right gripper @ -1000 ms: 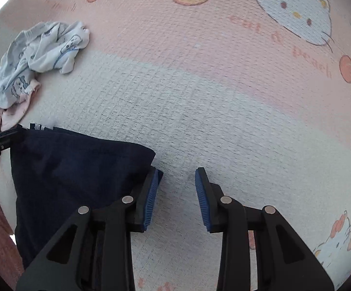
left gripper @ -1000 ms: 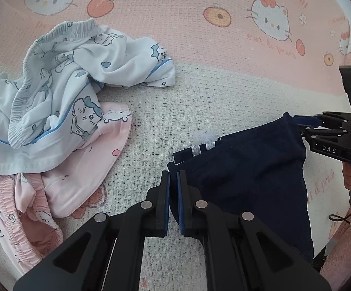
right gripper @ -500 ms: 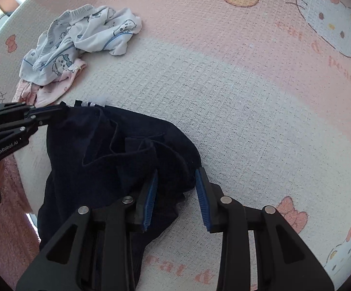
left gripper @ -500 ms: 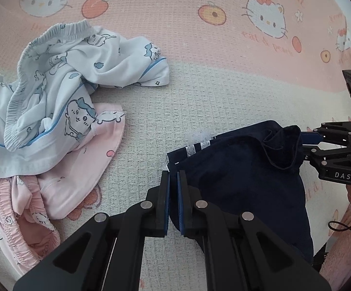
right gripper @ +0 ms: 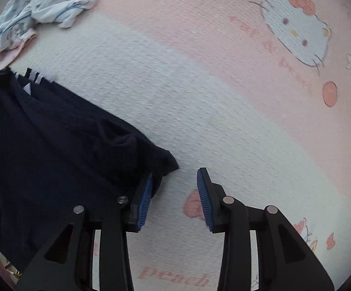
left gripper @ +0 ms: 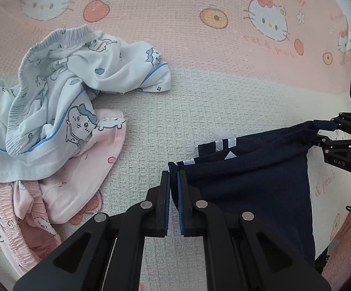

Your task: Fold clothes

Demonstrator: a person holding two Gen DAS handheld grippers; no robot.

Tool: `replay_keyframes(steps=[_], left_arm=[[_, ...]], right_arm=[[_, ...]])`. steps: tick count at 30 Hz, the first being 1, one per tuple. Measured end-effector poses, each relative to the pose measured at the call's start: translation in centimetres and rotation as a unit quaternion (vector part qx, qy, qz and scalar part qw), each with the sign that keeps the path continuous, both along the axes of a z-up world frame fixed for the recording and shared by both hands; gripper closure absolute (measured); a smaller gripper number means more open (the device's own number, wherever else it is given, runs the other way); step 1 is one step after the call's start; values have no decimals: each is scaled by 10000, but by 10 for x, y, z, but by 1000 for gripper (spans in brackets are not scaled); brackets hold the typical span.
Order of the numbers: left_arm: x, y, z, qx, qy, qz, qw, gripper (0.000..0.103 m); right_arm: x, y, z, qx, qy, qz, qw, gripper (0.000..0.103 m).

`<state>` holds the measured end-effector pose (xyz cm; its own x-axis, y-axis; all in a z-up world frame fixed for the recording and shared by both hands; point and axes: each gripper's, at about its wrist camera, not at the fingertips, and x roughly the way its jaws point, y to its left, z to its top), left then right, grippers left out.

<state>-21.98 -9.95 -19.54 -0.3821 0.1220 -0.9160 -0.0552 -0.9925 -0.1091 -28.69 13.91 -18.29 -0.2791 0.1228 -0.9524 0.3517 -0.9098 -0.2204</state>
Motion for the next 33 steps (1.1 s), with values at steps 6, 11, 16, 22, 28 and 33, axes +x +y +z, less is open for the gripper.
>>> replay_keyframes(steps=[6, 11, 16, 22, 28, 33], left_arm=[[-13, 16, 3, -144, 252, -295, 9991, 97], [-20, 18, -2, -144, 193, -301, 9993, 97], [-22, 23, -5, -192, 184, -410, 9988, 97], [-26, 29, -2, 33, 346, -474, 9983, 97], [-27, 27, -3, 152, 371, -416, 9983, 95], [-26, 10, -1, 306, 372, -67, 9988, 85]], right_arm=[[-10, 32, 9, -1027, -38, -746, 9919, 67], [-17, 83, -2, -2461, -350, -1952, 9487, 67], [-8, 108, 6, -3271, -108, -2529, 9105, 66], [15, 63, 26, -2621, 71, -1388, 9550, 63], [32, 50, -1, -1216, 115, -1234, 9848, 66], [49, 77, 4, -1209, 369, -1590, 9792, 65]])
